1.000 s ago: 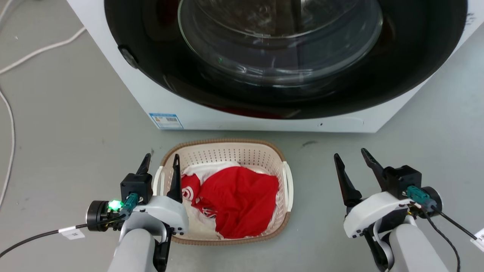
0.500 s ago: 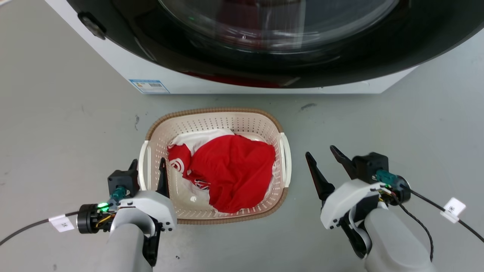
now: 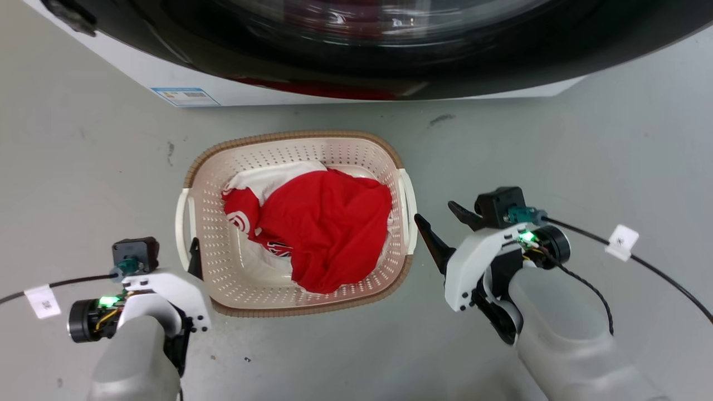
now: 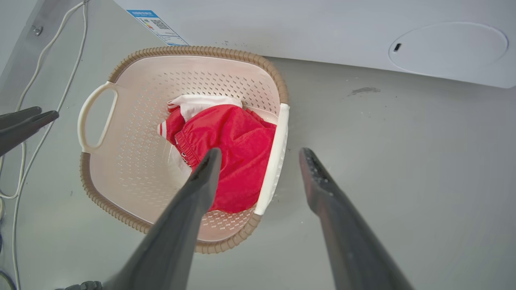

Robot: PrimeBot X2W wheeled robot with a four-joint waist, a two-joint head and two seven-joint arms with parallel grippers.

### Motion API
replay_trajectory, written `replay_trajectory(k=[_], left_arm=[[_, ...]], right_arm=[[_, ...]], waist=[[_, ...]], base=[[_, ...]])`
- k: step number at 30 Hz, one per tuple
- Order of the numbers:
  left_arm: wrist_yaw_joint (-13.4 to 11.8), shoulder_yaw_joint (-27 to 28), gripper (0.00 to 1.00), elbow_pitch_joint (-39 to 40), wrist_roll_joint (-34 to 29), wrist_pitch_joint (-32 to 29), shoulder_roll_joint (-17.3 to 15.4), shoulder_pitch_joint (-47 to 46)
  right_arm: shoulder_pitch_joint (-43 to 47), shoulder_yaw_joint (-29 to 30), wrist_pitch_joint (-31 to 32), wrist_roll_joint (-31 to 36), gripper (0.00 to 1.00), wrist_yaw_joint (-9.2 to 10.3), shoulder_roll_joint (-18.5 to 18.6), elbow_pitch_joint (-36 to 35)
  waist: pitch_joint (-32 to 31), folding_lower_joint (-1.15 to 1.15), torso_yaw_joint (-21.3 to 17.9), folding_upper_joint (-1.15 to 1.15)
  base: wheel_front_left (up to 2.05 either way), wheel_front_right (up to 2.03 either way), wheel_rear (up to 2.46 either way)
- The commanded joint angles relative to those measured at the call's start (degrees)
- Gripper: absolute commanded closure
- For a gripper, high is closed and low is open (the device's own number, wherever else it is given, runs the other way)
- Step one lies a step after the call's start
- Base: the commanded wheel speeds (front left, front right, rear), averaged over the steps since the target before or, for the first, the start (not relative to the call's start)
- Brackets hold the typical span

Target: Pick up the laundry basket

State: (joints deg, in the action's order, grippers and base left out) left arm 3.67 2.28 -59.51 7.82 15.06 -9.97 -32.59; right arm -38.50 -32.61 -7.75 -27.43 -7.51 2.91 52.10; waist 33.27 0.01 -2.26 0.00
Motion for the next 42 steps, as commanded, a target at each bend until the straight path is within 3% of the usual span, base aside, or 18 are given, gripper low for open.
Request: replay_trajectory(k=[1,17,42], left_arm=[[0.3,0.0,0.0,-1.6,0.3,-0.1,-0.8,-1.4],[2.0,-0.7,0.0,-10.6,2.0,-1.0,-5.1,-10.6],[2.1,-3.8,0.0,-13.5,2.5,-4.3,-4.1,-20.3]], right_arm=[[-1.9,-1.3,0.3,-1.5,0.0,0.04,-0.1,0.9],[-11.6,-15.5,0.6,-15.5,0.0,0.04,-0.1,5.4],[-21.7,-29.2,2.5,-27.2,0.0,0.02,-0.1,8.7]], waist=[[0.9,-0.01,-0.6,0.0],[8.1,-0.01,-2.8,0.0],[16.9,-0.01,0.9,0.0]], base=[[0.0,0.0,0.0],[0.0,0.0,0.0],[0.0,0.0,0.0]])
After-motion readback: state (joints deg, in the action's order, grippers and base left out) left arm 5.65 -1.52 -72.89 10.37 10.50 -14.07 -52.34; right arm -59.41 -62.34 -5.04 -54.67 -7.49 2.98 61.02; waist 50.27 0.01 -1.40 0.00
